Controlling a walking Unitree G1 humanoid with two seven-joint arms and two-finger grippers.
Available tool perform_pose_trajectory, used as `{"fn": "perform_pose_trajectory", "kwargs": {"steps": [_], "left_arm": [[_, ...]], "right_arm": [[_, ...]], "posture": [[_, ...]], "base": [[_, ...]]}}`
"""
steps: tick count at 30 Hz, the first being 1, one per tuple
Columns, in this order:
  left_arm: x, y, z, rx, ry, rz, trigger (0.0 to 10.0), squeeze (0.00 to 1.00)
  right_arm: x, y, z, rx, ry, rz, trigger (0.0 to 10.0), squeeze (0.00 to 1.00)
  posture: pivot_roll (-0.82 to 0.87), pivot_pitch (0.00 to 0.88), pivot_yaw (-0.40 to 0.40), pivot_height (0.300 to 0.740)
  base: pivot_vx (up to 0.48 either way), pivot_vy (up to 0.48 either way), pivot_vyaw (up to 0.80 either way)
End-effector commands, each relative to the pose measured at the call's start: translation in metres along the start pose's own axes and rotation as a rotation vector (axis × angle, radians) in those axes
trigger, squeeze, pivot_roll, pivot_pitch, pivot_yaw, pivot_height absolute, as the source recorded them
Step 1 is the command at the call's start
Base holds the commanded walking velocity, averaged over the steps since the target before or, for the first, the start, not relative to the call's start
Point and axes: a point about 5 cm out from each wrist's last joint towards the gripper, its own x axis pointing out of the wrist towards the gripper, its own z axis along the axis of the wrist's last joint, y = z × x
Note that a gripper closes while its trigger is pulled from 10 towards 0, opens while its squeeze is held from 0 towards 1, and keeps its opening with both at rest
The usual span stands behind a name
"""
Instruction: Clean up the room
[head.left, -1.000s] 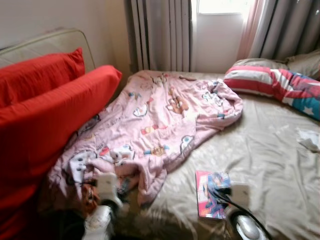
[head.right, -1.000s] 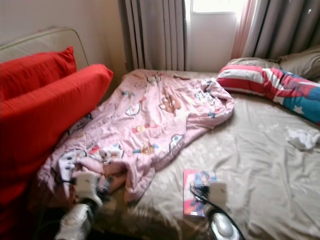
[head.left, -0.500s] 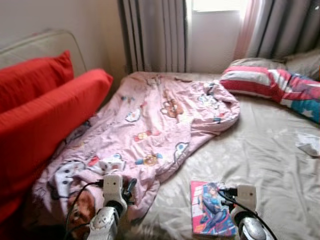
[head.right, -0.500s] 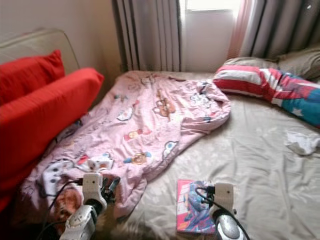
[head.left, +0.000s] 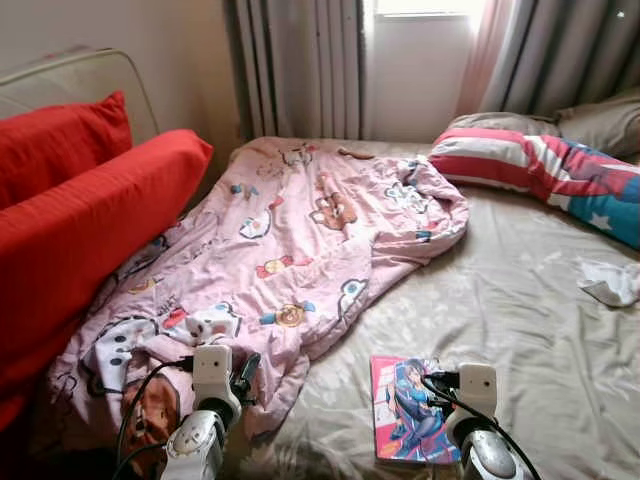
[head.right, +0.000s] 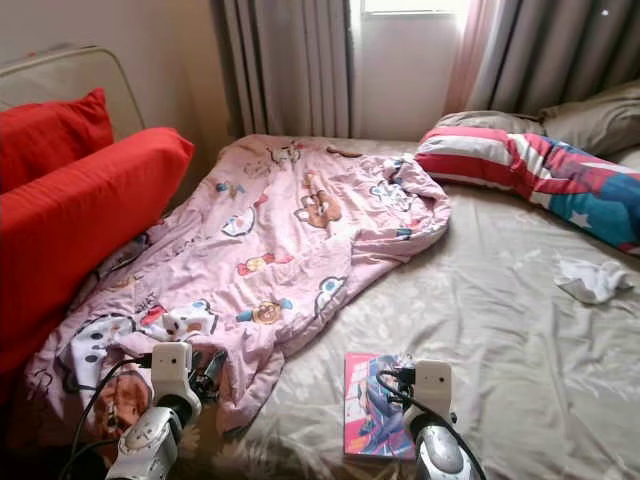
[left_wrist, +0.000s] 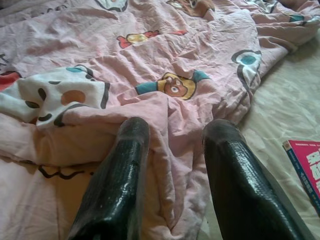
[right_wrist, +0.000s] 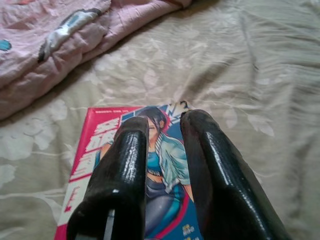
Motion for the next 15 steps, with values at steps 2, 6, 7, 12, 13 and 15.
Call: {"fn": "perform_pose_trajectory", "kwargs": {"steps": [2, 6, 7, 12, 13, 15], "left_arm": [[-0.001, 0.004, 0.0, -0.004, 0.0, 0.012, 10.0, 0.0], [-0.002, 0.005, 0.0, 0.002, -0.003, 0.01, 10.0, 0.0], [-0.002, 0.005, 0.0, 0.006, -0.004, 0.008, 10.0, 0.0], [-0.004, 0.007, -0.001, 0.015, -0.001, 0.003, 10.0, 0.0], [-0.004, 0.008, -0.001, 0.019, 0.001, 0.001, 10.0, 0.0], [-0.005, 0.009, -0.002, 0.022, 0.003, -0.001, 10.0, 0.0]], "right_arm": [[-0.001, 0.003, -0.003, -0.003, 0.018, 0.005, 10.0, 0.0], [-0.001, 0.004, -0.005, -0.003, 0.022, 0.007, 10.0, 0.0], [-0.001, 0.006, -0.004, -0.005, 0.013, 0.013, 10.0, 0.0], [0.001, 0.009, 0.003, 0.004, -0.025, 0.017, 10.0, 0.0], [0.002, 0.01, 0.006, 0.005, -0.036, 0.015, 10.0, 0.0], [0.003, 0.011, 0.008, 0.003, -0.043, 0.016, 10.0, 0.0]], "posture": [[-0.08, 0.08, 0.035, 0.63], [-0.08, 0.094, 0.04, 0.605], [-0.08, 0.104, 0.045, 0.595], [-0.08, 0.12, 0.057, 0.585], [-0.08, 0.124, 0.063, 0.585], [-0.08, 0.128, 0.068, 0.585]], "base": [[0.0, 0.0, 0.0], [0.0, 0.0, 0.0], [0.0, 0.0, 0.0], [0.0, 0.0, 0.0], [0.0, 0.0, 0.0], [0.0, 0.0, 0.0]]}}
